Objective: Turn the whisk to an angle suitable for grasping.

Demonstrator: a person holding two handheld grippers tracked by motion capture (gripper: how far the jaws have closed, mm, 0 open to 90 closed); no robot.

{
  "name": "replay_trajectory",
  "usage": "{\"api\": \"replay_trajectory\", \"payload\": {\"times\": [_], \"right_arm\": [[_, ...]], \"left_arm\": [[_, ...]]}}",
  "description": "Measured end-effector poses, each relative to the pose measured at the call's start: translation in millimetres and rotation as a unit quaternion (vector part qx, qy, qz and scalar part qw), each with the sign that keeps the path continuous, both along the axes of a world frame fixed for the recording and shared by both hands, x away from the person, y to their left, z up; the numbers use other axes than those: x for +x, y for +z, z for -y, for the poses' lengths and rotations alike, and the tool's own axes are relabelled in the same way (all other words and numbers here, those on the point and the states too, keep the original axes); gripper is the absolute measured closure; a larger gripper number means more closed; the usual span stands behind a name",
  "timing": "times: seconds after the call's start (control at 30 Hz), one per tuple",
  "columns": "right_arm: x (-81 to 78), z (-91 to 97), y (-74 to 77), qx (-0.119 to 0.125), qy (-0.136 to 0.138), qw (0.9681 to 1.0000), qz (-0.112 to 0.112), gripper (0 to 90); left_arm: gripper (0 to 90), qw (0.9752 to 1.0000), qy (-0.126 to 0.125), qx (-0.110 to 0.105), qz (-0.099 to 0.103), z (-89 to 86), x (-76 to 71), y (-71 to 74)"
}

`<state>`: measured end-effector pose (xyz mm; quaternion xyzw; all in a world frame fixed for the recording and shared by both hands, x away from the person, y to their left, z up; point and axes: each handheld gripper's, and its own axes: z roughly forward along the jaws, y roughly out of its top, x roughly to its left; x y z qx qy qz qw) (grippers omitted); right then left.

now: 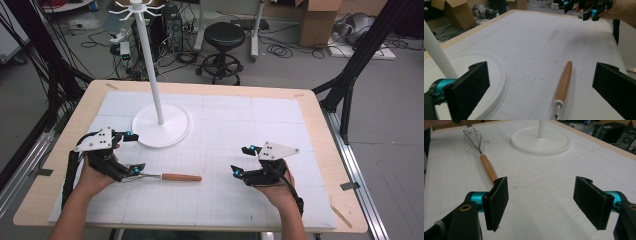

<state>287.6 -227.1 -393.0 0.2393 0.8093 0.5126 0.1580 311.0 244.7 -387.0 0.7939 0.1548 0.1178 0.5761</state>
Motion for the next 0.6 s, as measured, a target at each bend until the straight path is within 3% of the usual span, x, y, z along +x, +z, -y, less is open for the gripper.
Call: {"api": "replay_trajectory", "payload": {"times": [0.1,0.6], "right_arm": [[1.3,8.1,0.6,0.012,-0.014,0.9998,0.002,21.5],[-1.1,34.5,8.5,0.047,-0.061,0.9969,0.013,15.0]], "left_arm": [[1.7,1.0,-0.001,0.0,0.0,0.4,-0.1,0.1],[1.7,0.9999,-0.007,0.008,-0.003,3.1,0.0,-0.7]]}}
